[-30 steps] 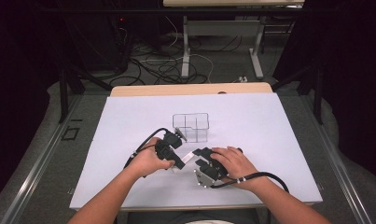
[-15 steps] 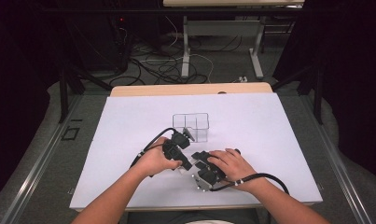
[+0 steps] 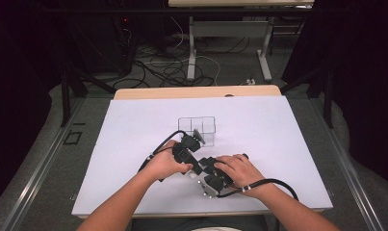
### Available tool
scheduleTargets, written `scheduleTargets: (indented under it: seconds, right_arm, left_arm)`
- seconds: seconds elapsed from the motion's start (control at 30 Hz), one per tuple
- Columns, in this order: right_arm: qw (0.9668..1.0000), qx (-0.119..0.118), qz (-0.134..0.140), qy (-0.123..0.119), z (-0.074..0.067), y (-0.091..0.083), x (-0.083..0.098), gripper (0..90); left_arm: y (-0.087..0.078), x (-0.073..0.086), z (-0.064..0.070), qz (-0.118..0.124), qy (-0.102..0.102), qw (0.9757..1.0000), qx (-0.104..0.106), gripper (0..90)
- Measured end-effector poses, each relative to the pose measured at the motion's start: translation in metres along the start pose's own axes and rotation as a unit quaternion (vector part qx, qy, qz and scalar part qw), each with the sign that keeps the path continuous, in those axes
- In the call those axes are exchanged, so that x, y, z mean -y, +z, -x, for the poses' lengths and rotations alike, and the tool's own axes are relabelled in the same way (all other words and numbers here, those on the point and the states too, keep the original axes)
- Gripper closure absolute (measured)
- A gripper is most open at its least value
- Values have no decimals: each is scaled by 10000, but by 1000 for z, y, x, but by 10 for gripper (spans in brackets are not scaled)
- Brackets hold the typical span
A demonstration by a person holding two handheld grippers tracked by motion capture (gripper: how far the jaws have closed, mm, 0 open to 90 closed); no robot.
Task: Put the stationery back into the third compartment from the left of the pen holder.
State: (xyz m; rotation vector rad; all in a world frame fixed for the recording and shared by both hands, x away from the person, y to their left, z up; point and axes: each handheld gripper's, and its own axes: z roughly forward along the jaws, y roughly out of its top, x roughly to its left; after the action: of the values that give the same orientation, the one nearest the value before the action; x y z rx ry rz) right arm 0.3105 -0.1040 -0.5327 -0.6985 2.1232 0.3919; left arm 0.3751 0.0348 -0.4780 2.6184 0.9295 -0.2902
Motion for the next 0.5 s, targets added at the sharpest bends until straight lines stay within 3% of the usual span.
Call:
scheduleTargets:
  seconds: [0.5]
  right_arm:
    - [9998, 6, -97, -155, -2, 0, 0, 657]
  left_arm:
    - [1, -2, 0, 35, -86, 9999, 109, 679]
